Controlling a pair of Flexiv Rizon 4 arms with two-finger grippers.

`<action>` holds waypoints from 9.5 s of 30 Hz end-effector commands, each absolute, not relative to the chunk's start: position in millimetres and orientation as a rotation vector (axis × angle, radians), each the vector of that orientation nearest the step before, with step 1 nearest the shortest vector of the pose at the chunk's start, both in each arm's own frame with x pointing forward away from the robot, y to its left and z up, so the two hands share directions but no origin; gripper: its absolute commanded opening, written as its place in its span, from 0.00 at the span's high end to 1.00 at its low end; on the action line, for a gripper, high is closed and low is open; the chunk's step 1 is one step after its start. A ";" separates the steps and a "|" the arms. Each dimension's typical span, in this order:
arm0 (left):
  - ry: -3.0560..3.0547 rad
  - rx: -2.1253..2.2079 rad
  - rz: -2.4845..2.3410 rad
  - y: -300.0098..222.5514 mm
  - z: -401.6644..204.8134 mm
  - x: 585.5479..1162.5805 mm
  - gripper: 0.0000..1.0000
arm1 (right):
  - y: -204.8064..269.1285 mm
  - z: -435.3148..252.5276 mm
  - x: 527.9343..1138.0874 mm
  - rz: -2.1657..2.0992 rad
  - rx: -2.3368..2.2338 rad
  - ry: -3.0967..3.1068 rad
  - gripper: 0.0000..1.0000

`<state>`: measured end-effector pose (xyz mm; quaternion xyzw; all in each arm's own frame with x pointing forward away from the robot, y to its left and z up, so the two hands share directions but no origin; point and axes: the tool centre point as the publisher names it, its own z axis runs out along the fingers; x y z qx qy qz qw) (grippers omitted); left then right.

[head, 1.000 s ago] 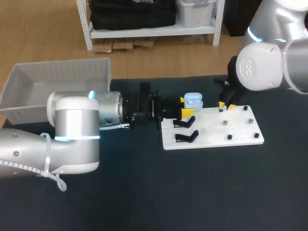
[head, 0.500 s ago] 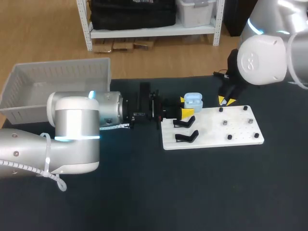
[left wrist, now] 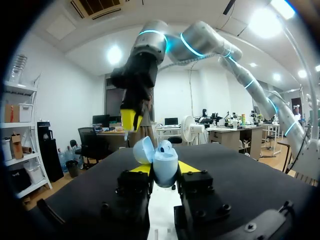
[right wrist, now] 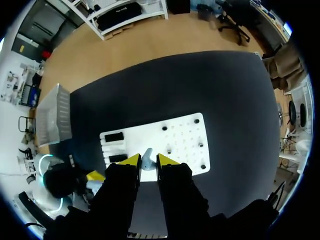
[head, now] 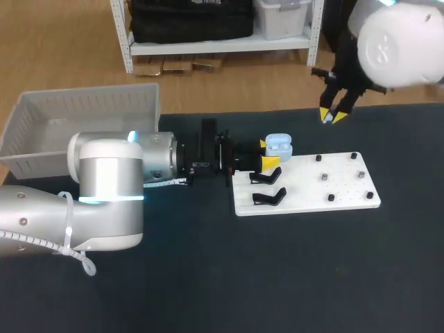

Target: Pick up each earbud case from the left stands, insert the matching earbuds, close the lid, and place the case in the box.

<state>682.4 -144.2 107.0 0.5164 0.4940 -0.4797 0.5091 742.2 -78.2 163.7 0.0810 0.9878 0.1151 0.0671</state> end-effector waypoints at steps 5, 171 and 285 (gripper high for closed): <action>1.187 1.238 -1.149 -144.7 105.7 680.8 1.00 | -48.5 212.9 699.1 0.296 0.132 2.994 1.00; 1.187 1.238 -1.149 -144.7 105.7 680.8 1.00 | 27.8 157.1 664.5 0.072 -0.781 3.058 0.95; 1.987 0.625 -0.429 187.2 117.7 831.0 1.00 | -53.5 178.7 695.7 0.321 0.058 2.927 0.00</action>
